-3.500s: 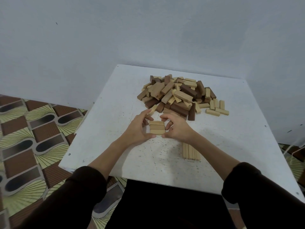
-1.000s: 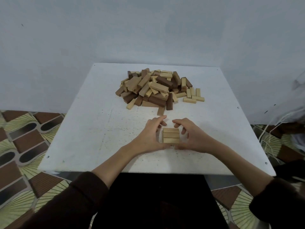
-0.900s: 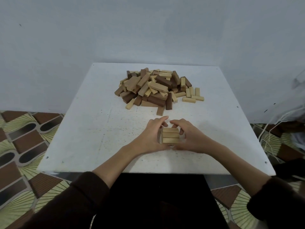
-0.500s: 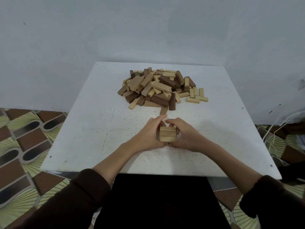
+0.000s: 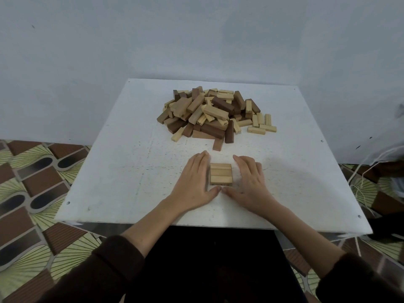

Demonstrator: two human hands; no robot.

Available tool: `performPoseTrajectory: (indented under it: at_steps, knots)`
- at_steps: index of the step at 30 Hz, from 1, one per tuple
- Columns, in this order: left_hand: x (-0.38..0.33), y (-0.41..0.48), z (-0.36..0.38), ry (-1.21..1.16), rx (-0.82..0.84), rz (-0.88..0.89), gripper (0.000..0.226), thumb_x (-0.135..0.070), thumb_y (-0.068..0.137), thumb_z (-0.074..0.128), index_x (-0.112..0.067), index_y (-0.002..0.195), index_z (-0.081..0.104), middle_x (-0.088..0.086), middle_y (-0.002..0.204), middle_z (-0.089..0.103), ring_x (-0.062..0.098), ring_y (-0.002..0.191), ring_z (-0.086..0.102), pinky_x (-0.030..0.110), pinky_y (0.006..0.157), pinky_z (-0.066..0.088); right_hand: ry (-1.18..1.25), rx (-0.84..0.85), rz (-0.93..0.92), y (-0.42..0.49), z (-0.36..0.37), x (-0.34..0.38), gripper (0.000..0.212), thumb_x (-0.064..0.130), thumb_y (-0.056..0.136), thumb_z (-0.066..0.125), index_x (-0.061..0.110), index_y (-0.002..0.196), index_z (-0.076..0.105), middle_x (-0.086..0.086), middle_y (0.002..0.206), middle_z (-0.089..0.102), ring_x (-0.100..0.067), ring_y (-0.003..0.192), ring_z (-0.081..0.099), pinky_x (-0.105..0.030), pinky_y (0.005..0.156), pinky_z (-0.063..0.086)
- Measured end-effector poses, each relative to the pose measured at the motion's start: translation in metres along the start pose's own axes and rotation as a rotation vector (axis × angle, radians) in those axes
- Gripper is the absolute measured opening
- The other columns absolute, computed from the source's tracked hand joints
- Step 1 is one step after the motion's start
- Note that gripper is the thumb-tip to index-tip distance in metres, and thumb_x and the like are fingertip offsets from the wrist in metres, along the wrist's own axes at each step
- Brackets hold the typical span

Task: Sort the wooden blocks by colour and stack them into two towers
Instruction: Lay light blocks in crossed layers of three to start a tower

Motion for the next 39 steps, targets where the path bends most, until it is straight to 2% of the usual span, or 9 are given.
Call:
performPoseTrajectory:
  at_steps: [2,6,9,12,23,26,29,39]
  knots:
    - [-0.002,-0.003,0.003,0.100,0.035,-0.041,0.088,-0.049,0.090,0.051,-0.002,0.150,0.007,0.012,0.159,0.005,0.024,0.146,0.000,0.034,0.120,0.001,-0.121,-0.007,0.008,-0.009,0.006,0.004,0.097,0.074,0.077,0.026,0.008,0.148,0.018,-0.005,0.151,0.019,-0.017,0.133,0.013,-0.032,0.111,0.014]
    - [-0.005,-0.005,0.008,0.289,0.122,-0.090,0.085,-0.056,0.094,0.029,-0.001,0.150,-0.006,0.013,0.159,-0.012,0.024,0.146,-0.015,0.035,0.118,-0.010,-0.279,0.075,0.037,-0.014,0.012,0.006,0.111,0.080,0.069,-0.014,0.006,0.150,0.002,-0.009,0.159,-0.004,-0.023,0.145,-0.003,-0.035,0.116,-0.005]
    - [-0.005,-0.005,0.010,0.364,0.162,-0.099,0.090,-0.064,0.087,0.006,0.000,0.149,-0.008,0.015,0.158,-0.014,0.025,0.145,-0.016,0.038,0.118,-0.009,-0.332,0.114,0.040,-0.011,0.017,0.005,0.115,0.077,0.062,-0.030,0.006,0.149,-0.007,-0.009,0.158,-0.013,-0.021,0.145,-0.012,-0.037,0.113,-0.013]
    - [-0.003,-0.004,0.012,0.385,0.160,-0.092,0.100,-0.064,0.074,-0.010,0.001,0.149,-0.006,0.017,0.158,-0.013,0.026,0.146,-0.014,0.040,0.119,-0.006,-0.356,0.138,0.042,-0.010,0.018,0.005,0.114,0.075,0.062,-0.033,0.005,0.149,-0.010,-0.009,0.157,-0.016,-0.020,0.145,-0.015,-0.039,0.113,-0.015]
    - [-0.004,-0.004,0.014,0.416,0.157,-0.092,0.094,-0.058,0.076,-0.014,0.002,0.148,-0.006,0.018,0.158,-0.010,0.028,0.146,-0.012,0.042,0.119,-0.004,-0.371,0.154,0.047,-0.007,0.020,0.009,0.114,0.072,0.058,-0.037,0.007,0.148,-0.012,-0.007,0.157,-0.017,-0.018,0.145,-0.015,-0.040,0.111,-0.018]
    - [-0.004,-0.004,0.014,0.422,0.164,-0.095,0.094,-0.058,0.076,-0.015,0.002,0.148,-0.007,0.018,0.158,-0.011,0.028,0.146,-0.012,0.042,0.119,-0.005,-0.380,0.149,0.051,-0.007,0.020,0.010,0.109,0.074,0.064,-0.029,0.007,0.149,-0.011,-0.007,0.158,-0.017,-0.018,0.145,-0.014,-0.041,0.112,-0.016]
    - [-0.004,-0.004,0.014,0.414,0.158,-0.094,0.093,-0.057,0.076,-0.014,0.002,0.148,-0.007,0.017,0.158,-0.011,0.028,0.146,-0.012,0.042,0.119,-0.005,-0.373,0.149,0.060,-0.007,0.020,0.010,0.096,0.063,0.071,-0.018,0.008,0.149,-0.011,-0.005,0.157,-0.018,-0.017,0.145,-0.015,-0.042,0.113,-0.015]
    - [-0.004,-0.004,0.013,0.395,0.162,-0.093,0.093,-0.056,0.076,-0.014,0.001,0.149,-0.006,0.016,0.158,-0.012,0.026,0.146,-0.014,0.040,0.119,-0.007,-0.360,0.120,0.061,-0.007,0.020,0.009,0.092,0.056,0.072,-0.018,0.010,0.150,-0.003,-0.003,0.159,-0.009,-0.017,0.146,-0.010,-0.044,0.114,-0.011]
Point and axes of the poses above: each hand's wrist, its own y-axis towards the middle knuckle, its own z-axis out of the palm, x = y × z, the point moved 1 cm from there along y, towards the middle knuckle
